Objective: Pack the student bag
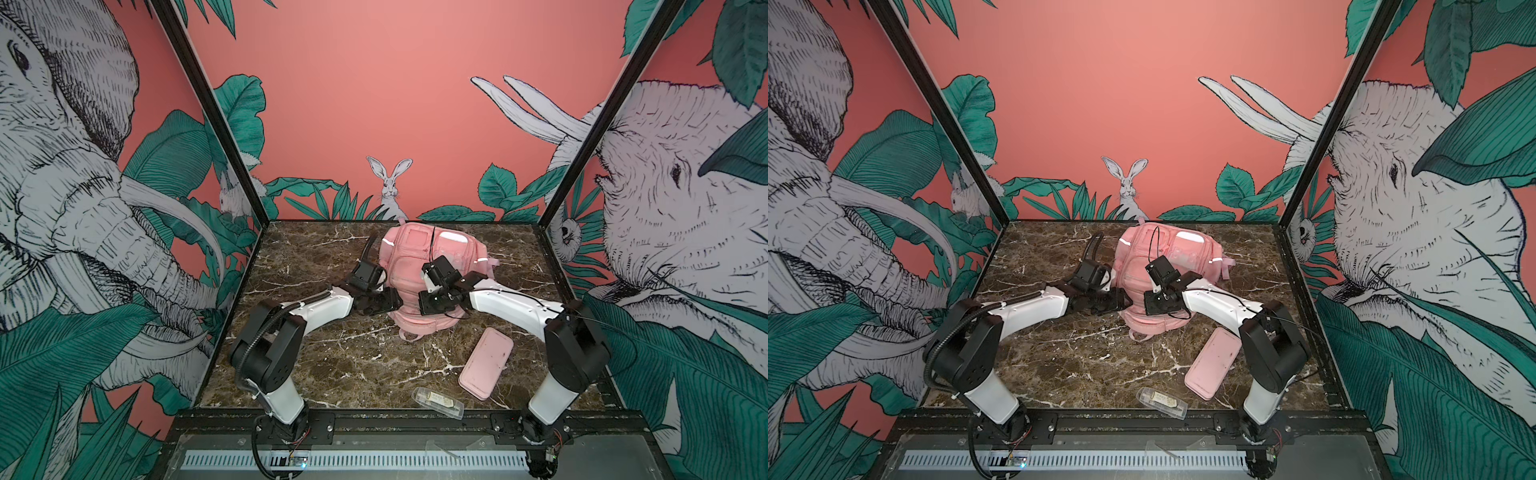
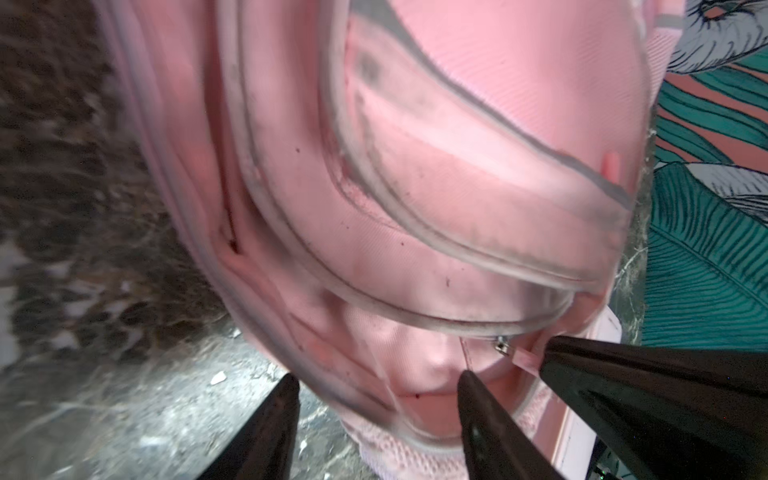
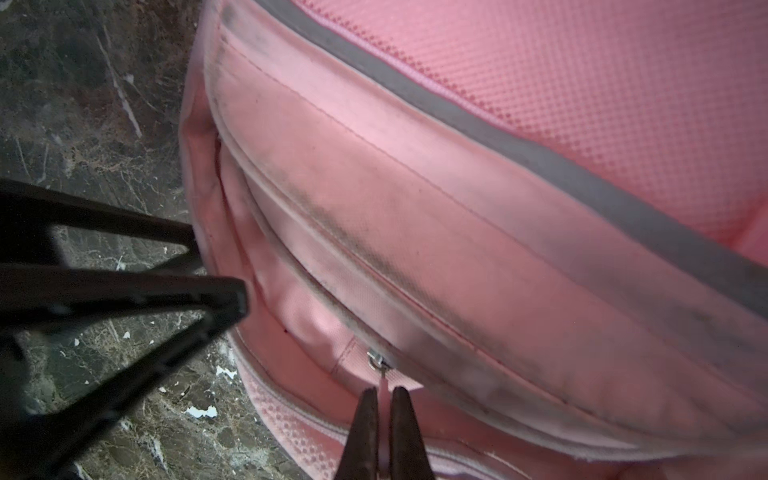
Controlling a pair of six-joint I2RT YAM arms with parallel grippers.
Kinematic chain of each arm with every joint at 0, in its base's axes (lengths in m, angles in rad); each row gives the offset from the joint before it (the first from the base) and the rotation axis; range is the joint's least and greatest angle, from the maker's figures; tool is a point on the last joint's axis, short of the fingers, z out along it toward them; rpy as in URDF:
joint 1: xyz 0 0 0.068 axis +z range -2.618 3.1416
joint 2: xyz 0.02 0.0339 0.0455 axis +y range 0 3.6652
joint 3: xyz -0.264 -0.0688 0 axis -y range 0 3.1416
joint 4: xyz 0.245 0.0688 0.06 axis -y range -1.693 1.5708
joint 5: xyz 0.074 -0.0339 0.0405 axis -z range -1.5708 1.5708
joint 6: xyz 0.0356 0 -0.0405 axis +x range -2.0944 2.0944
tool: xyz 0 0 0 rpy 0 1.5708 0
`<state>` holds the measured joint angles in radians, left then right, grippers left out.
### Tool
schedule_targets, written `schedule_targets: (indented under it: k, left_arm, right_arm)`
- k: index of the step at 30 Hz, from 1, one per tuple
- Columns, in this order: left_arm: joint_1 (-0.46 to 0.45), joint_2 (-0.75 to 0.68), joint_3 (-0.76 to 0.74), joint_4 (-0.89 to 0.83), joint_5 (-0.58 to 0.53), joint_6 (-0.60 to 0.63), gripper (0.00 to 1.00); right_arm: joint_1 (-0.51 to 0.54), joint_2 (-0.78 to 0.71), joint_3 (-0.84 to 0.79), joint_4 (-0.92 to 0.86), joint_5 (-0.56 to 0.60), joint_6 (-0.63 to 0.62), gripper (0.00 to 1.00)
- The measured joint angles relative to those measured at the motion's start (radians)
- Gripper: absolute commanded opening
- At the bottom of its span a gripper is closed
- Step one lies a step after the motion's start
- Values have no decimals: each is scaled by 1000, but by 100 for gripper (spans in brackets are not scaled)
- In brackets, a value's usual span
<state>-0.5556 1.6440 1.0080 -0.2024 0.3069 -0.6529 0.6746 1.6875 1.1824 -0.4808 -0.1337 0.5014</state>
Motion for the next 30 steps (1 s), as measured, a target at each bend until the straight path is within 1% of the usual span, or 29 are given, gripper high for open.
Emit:
schedule_targets:
  k: [3, 6, 11, 14, 17, 20, 23, 25, 26, 28, 29, 30]
  left_arm:
    - [64, -33, 54, -40, -17, 55, 65]
    - [108, -4, 159, -81, -26, 107, 66]
    - [108, 185, 426, -117, 29, 177, 65]
    - [106, 306, 534, -145, 60, 202, 64]
    - [105, 408, 602, -184, 78, 224, 60]
    - [105, 475, 637, -211, 100, 236, 56]
    - [103, 517, 659, -215, 140, 233, 48]
    - [104, 531, 663, -203, 172, 220, 39]
    - [105, 533, 663, -196, 183, 214, 31]
    - [105, 536, 661, -177, 204, 194, 13]
    - [105, 536, 658, -164, 213, 184, 5]
    - [104, 536, 653, -149, 217, 172, 0]
  right_arm:
    - [-6, -32, -25, 2, 7, 0, 0]
    - [-18, -53, -38, -3, 11, -4, 0]
    - [-39, -56, -43, -15, 13, -16, 0]
    - [-55, -62, -51, -23, 15, -22, 0]
    - [-75, -92, -69, -34, 18, -26, 0]
    - [-89, -117, -78, -43, 22, -30, 0]
    - [-97, -124, -81, -47, 23, -34, 0]
    - [-98, -124, -86, -47, 23, -34, 0]
    - [-98, -124, -87, -48, 23, -34, 0]
    - [-101, -124, -88, -51, 23, -34, 0]
    - [-102, -124, -88, -53, 23, -34, 0]
    - [-102, -124, -88, -53, 22, -34, 0]
